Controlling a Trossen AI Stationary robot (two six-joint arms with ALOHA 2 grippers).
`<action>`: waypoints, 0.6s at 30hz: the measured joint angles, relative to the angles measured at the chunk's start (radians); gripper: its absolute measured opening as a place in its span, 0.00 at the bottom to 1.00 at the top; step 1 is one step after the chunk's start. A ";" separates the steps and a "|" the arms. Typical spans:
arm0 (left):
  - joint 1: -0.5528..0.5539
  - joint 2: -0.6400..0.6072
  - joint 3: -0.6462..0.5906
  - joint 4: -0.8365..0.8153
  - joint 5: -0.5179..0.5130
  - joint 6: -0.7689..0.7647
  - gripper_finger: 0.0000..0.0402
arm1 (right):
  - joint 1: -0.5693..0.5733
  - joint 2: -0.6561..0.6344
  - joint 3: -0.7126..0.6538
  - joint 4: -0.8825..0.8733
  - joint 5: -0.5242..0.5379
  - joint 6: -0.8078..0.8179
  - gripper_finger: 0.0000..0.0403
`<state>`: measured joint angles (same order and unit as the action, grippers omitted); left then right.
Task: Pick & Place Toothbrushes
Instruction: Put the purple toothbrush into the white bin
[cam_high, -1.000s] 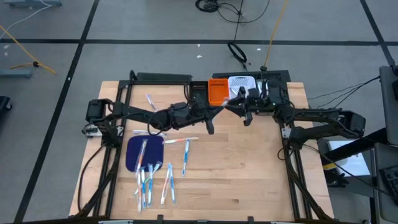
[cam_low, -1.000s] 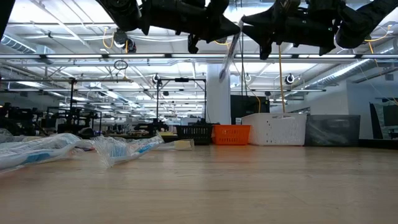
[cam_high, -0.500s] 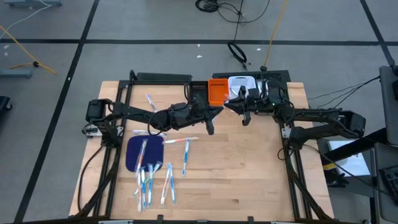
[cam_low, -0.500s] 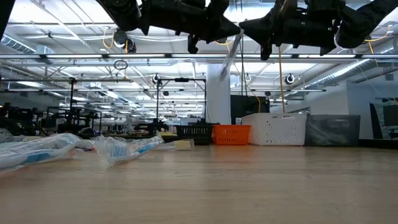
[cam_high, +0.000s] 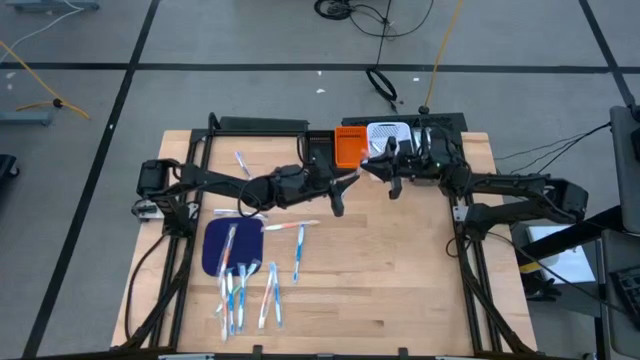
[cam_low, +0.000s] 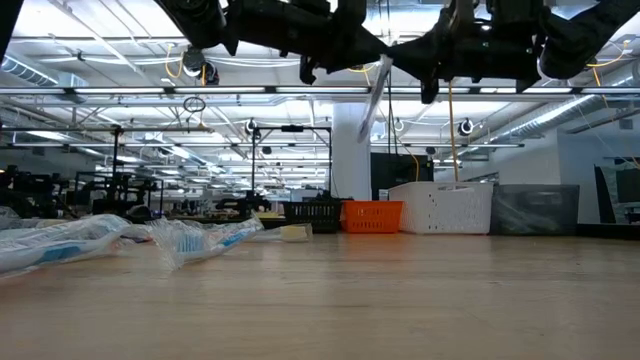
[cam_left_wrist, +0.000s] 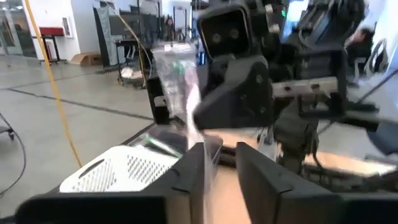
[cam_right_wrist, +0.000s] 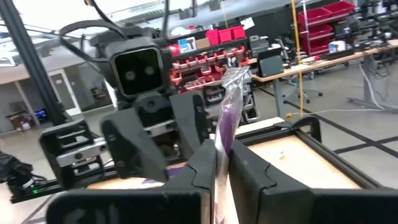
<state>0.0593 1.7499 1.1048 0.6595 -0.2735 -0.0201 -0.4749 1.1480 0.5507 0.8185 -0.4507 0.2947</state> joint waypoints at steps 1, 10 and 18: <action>0.000 -0.011 0.000 -0.028 0.000 0.000 0.28 | -0.009 -0.004 0.000 -0.009 0.000 0.001 0.04; 0.002 -0.188 -0.001 -0.535 -0.025 -0.038 0.40 | -0.160 -0.099 0.000 -0.176 0.003 0.000 0.04; 0.001 -0.284 -0.002 -0.893 -0.025 -0.139 0.41 | -0.343 -0.161 0.000 -0.353 0.038 -0.022 0.04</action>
<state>0.0601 1.4658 1.1032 -0.2336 -0.2984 -0.1595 -0.8175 0.9873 0.5507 0.4652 -0.4129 0.2732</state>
